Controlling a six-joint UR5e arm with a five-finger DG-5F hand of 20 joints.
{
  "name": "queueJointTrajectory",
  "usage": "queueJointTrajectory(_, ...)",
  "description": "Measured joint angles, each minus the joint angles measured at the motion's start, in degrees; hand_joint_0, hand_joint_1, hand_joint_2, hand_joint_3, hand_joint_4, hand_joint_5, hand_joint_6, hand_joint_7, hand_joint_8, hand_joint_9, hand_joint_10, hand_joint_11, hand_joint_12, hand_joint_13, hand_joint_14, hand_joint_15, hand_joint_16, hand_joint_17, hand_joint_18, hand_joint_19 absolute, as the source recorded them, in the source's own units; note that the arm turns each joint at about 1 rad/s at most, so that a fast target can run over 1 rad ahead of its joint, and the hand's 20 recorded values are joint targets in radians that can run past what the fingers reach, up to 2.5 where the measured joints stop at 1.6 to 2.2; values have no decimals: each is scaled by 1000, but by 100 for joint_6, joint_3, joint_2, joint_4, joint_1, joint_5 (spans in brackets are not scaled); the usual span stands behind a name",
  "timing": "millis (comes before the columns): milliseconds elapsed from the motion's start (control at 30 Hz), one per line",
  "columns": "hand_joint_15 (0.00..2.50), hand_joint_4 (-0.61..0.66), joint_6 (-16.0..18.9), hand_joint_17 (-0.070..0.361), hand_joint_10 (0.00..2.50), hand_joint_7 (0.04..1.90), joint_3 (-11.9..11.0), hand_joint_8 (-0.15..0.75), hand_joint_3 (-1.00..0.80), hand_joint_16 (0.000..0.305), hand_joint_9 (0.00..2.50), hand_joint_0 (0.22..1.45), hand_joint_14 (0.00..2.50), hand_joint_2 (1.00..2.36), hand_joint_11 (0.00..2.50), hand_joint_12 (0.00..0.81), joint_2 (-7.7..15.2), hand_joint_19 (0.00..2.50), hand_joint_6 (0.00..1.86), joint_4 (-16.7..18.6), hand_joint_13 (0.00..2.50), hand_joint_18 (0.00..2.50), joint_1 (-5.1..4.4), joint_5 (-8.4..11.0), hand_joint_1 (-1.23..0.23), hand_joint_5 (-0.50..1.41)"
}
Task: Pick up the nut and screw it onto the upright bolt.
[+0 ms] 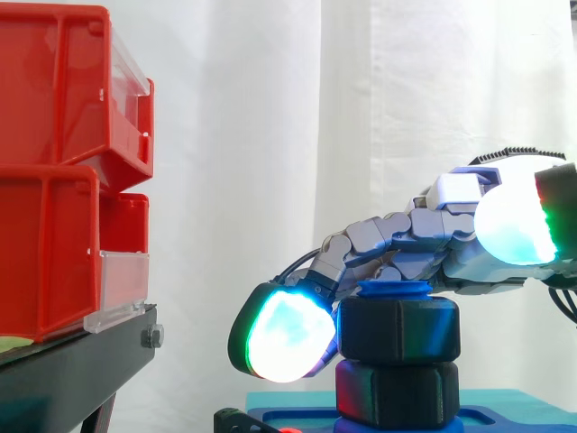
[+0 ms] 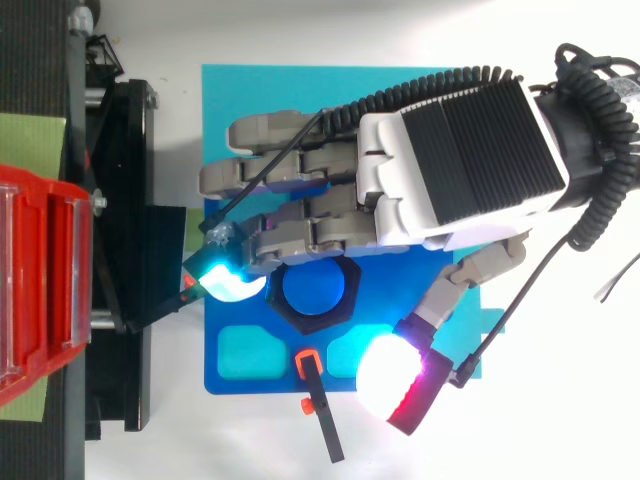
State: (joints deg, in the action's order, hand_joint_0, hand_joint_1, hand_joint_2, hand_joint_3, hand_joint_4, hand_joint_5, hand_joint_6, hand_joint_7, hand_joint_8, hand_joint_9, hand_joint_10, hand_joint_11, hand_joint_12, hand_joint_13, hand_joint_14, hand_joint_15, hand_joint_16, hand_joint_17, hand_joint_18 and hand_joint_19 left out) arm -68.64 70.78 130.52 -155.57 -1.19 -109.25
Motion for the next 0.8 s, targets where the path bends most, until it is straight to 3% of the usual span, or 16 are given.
queueJointTrajectory(800,0,249,9,62,0,1204,-1,273,-500,27,667,476,0,1000,0,264,0,0,504,18,337,0,83,-24,-216,-67)
